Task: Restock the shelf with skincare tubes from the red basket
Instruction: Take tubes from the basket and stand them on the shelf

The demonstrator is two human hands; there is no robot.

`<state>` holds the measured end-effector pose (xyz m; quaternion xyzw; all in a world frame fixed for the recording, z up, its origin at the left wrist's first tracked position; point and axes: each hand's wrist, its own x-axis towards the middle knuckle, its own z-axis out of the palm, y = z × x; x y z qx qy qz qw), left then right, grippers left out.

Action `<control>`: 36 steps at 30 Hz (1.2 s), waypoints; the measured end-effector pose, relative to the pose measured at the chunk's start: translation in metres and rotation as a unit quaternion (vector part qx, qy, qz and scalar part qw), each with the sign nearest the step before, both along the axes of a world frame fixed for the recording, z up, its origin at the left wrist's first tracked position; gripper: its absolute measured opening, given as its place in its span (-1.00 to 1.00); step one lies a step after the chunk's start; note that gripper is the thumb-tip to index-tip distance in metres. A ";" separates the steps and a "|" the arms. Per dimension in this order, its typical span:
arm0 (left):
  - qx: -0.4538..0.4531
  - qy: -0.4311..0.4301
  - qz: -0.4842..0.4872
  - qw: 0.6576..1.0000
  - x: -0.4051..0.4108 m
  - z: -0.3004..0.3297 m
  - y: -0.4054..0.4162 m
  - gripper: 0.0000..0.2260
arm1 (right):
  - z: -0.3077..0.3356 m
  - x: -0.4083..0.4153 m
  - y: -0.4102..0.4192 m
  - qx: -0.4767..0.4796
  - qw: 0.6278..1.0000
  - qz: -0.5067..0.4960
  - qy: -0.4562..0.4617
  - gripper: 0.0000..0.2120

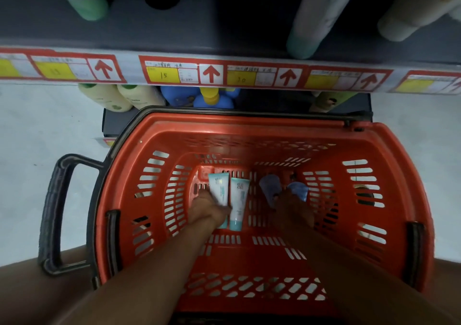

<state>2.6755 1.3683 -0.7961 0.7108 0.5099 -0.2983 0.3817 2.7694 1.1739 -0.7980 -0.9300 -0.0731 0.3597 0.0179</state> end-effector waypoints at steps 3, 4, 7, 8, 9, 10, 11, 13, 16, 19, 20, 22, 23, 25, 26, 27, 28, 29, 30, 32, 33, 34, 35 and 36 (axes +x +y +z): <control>0.024 -0.030 -0.016 0.999 0.003 0.018 -0.001 -0.39 | 0.015 0.003 -0.003 0.011 1.000 -0.009 -0.017 -0.68; 0.034 -0.038 -0.028 0.998 0.005 0.024 -0.002 -0.35 | 0.021 0.003 -0.004 0.017 1.000 -0.016 -0.018 -0.65; 0.058 -0.059 -0.054 0.995 0.009 0.045 -0.004 -0.31 | 0.042 0.007 -0.007 0.048 0.997 -0.051 -0.016 -0.58; 0.060 -0.068 -0.053 0.994 0.010 0.052 -0.005 -0.31 | 0.050 0.009 -0.008 0.058 0.996 -0.060 -0.016 -0.59; 0.060 -0.079 -0.048 0.994 0.011 0.060 -0.007 -0.31 | 0.057 0.010 -0.010 0.069 0.995 -0.069 -0.018 -0.60; 0.061 -0.090 -0.043 0.993 0.011 0.068 -0.009 -0.31 | 0.064 0.011 -0.011 0.075 0.994 -0.079 -0.022 -0.60; 0.065 -0.101 -0.039 0.992 0.011 0.075 -0.011 -0.31 | 0.070 0.012 -0.014 0.080 0.993 -0.087 -0.028 -0.59; 0.072 -0.124 -0.036 0.989 0.011 0.092 -0.017 -0.31 | 0.083 0.011 -0.019 0.083 0.993 -0.069 -0.047 -0.66; 0.084 -0.160 -0.030 0.983 0.008 0.116 -0.025 -0.34 | 0.109 0.008 -0.026 0.103 0.987 -0.060 -0.106 -0.61; 0.099 -0.196 -0.045 0.974 0.006 0.141 -0.031 -0.37 | 0.137 0.005 -0.028 0.115 0.981 -0.059 -0.147 -0.47; 0.105 -0.210 -0.051 0.971 0.006 0.149 -0.033 -0.39 | 0.145 0.006 -0.029 0.120 0.978 -0.058 -0.158 -0.46; 0.113 -0.239 -0.058 0.963 0.008 0.169 -0.038 -0.45 | 0.163 0.007 -0.030 0.136 0.972 -0.054 -0.181 -0.45; 0.117 -0.254 -0.060 0.958 0.009 0.179 -0.040 -0.47 | 0.173 0.007 -0.030 0.144 0.969 -0.051 -0.194 -0.44; 0.135 -0.280 -0.067 0.948 0.014 0.199 -0.046 -0.49 | 0.194 0.009 -0.030 0.151 0.963 -0.050 -0.219 -0.46; 0.146 -0.294 -0.073 0.942 0.016 0.209 -0.048 -0.49 | 0.206 0.011 -0.030 0.153 0.959 -0.052 -0.233 -0.47; 0.156 -0.308 -0.078 0.935 0.019 0.219 -0.051 -0.49 | 0.218 0.012 -0.031 0.159 0.955 -0.056 -0.245 -0.49; 0.162 -0.322 -0.082 0.929 0.021 0.230 -0.054 -0.50 | 0.230 0.014 -0.033 0.173 0.949 -0.059 -0.255 -0.50; 0.165 -0.334 -0.084 0.924 0.024 0.240 -0.057 -0.50 | 0.242 0.015 -0.034 0.190 0.943 -0.062 -0.266 -0.52; 0.168 -0.346 -0.087 0.919 0.026 0.251 -0.061 -0.51 | 0.253 0.017 -0.035 0.205 0.936 -0.064 -0.278 -0.54; 0.175 -0.369 -0.092 0.908 0.030 0.272 -0.067 -0.51 | 0.277 0.020 -0.037 0.217 0.925 -0.071 -0.305 -0.55; 0.180 -0.382 -0.094 0.902 0.032 0.282 -0.070 -0.51 | 0.289 0.022 -0.038 0.218 0.920 -0.077 -0.316 -0.54; 0.184 -0.395 -0.097 0.895 0.035 0.292 -0.072 -0.51 | 0.301 0.025 -0.039 0.221 0.915 -0.085 -0.325 -0.54; 0.190 -0.410 -0.100 0.886 0.038 0.302 -0.075 -0.51 | 0.312 0.028 -0.040 0.227 0.910 -0.094 -0.333 -0.54; 0.193 -0.425 -0.103 0.878 0.041 0.312 -0.077 -0.52 | 0.323 0.030 -0.042 0.235 0.904 -0.102 -0.342 -0.54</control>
